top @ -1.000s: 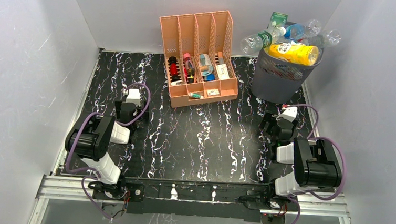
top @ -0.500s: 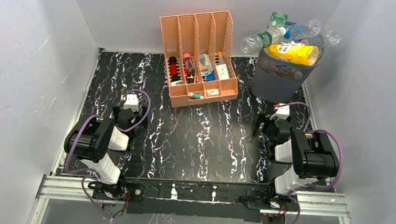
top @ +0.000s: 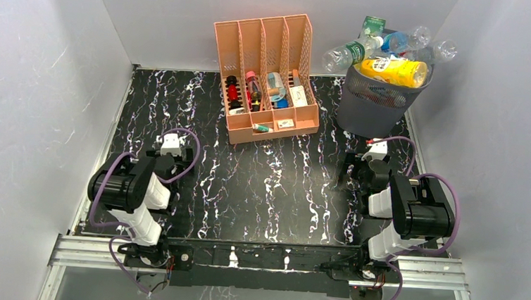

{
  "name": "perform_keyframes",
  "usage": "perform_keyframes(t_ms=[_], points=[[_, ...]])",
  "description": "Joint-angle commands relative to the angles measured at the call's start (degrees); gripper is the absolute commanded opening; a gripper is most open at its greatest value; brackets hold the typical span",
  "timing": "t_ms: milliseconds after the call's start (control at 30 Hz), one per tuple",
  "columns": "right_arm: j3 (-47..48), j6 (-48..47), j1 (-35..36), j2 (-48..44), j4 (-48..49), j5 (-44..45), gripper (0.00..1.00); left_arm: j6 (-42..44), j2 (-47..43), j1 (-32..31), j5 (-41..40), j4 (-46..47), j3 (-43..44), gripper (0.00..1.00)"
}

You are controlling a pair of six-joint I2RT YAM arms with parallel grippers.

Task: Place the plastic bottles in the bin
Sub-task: Reset both arms

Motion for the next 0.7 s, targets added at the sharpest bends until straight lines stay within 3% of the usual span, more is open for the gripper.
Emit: perform_keyframes(t_ms=[0, 667], points=[[0.8, -0.7, 0.3, 0.2, 4.6, -0.1, 0.98, -1.0, 0.0, 1.2, 2.7, 1.2, 2.5, 0.98], [1.3, -0.8, 0.3, 0.5, 4.0, -0.4, 0.98, -2.0, -0.3, 2.7, 5.0, -3.3, 4.5, 0.98]])
